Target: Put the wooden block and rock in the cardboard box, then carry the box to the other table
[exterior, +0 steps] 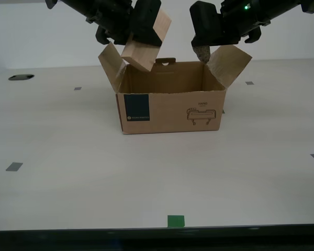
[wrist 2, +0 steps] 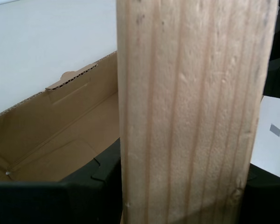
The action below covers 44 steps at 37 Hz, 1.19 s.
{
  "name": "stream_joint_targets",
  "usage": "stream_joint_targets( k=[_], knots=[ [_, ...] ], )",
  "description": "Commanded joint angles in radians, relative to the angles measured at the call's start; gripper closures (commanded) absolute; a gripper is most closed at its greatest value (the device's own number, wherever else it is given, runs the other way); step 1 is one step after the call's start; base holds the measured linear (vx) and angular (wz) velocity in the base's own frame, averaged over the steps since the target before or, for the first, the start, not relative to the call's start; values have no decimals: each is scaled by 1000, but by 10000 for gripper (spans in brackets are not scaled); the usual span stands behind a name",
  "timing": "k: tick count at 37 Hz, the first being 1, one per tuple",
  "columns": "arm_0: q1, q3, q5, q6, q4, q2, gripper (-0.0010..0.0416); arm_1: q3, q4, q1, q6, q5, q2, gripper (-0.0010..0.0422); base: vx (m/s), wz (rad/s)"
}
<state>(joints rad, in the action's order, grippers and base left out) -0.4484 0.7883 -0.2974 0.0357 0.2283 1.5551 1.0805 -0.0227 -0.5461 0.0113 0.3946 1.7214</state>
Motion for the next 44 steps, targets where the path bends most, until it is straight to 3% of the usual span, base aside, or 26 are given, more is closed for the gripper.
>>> stream_joint_targets(
  k=[1,30,44],
  knots=[
    [0,-1,-5,13,3,0,406,1,5,0,-1,3,-2,412,0,0],
    [0,-1,-5,24,2,0,400,1,1,0,-5,4,-2,412,0,0],
    [-3,-1,-5,26,2,0,313,1,-2,0,-5,4,-2,412,0,0]
  ],
)
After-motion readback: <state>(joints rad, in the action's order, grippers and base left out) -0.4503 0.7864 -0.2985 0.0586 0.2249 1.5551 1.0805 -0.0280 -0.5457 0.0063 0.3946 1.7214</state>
